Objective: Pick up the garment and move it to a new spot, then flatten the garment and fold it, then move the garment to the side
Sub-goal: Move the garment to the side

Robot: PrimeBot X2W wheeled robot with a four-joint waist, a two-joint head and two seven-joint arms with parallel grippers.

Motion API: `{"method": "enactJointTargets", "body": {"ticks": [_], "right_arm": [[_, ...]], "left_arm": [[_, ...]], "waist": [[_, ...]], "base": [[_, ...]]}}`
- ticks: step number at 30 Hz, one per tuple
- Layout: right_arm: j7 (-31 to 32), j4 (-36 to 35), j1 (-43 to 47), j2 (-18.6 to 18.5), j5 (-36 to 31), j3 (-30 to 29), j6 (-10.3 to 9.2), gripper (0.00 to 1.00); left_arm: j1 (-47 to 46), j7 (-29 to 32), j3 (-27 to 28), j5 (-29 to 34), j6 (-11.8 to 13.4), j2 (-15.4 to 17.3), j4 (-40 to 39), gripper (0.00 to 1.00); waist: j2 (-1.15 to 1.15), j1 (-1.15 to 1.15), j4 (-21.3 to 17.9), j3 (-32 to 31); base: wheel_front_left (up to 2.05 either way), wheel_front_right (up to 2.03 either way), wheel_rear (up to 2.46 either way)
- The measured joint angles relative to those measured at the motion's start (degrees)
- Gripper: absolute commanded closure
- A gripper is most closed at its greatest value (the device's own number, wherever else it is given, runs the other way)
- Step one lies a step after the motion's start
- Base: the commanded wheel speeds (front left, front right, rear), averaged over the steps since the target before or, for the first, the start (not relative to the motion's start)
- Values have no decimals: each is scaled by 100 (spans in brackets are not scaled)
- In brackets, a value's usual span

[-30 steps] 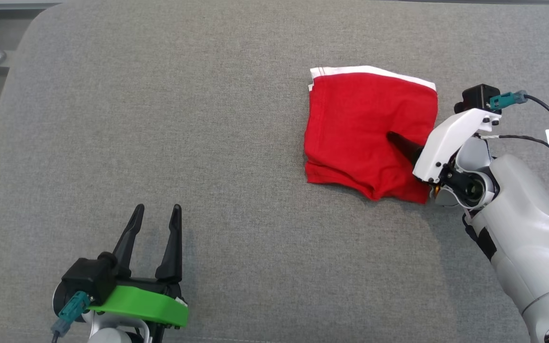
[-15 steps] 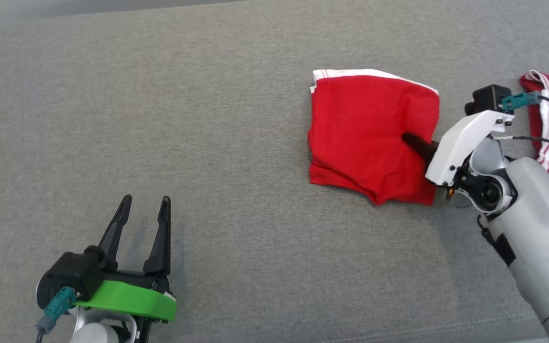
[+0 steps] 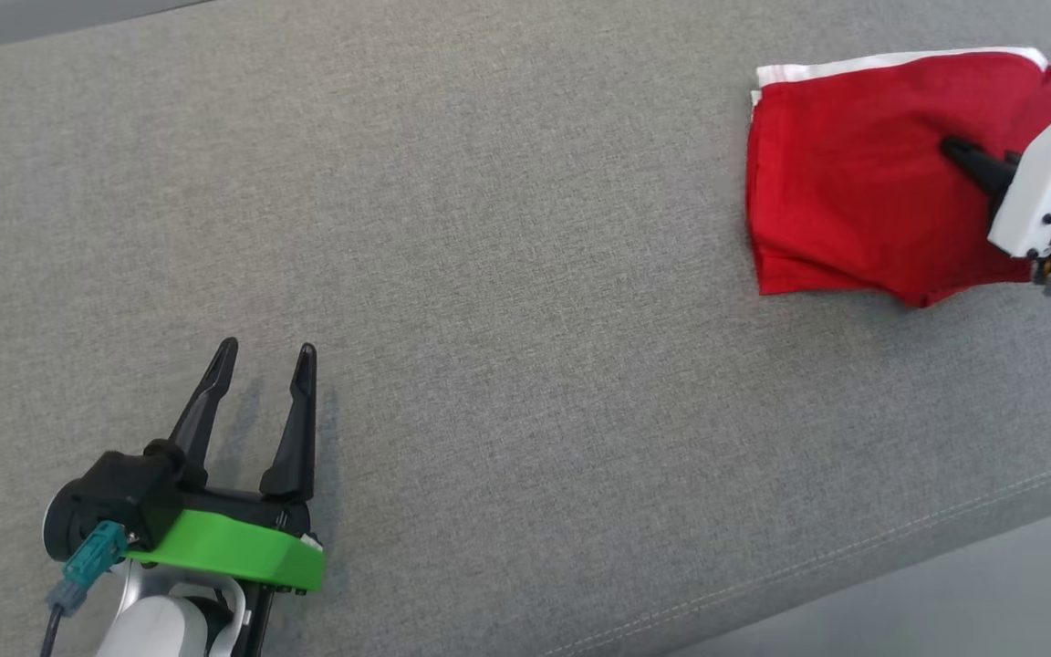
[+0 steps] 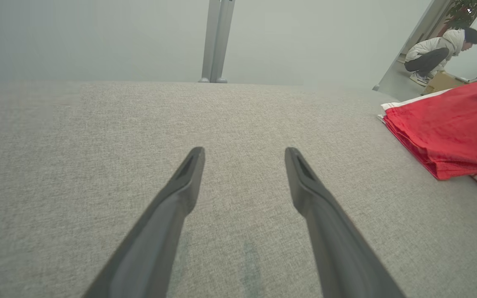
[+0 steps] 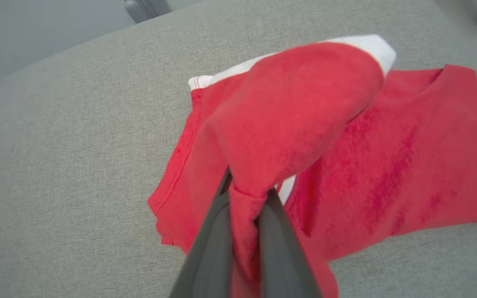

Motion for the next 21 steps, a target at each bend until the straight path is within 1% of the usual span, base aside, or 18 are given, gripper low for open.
{"method": "enactJointTargets", "body": {"ticks": [5,9,12,18,21], "right_arm": [[428,-199,-124,-123,-323,-476,0,100],[733,-229,-250,-170,-709,-757,0,100],[950,-227,-352,-341,-1100,-851,1,100],[1339,-268,-425,-757,-1645,-971,1,100],[1433,-288,-366,-916,-1766,-1082,1,100]], "left_arm": [[-96,60,-22,5,-1,60,-71,0],[-203,110,-60,32,-9,68,-92,0],[-289,126,-83,38,-9,67,-92,0],[-372,92,-109,36,-7,26,-52,0],[-371,47,-118,27,-7,7,-14,0]], "waist": [[0,0,-69,253],[0,0,-7,435],[0,0,119,533],[0,0,453,678],[0,0,609,728]], "base": [[0,0,0],[0,0,0],[0,0,0],[0,0,0],[0,0,0]]}}
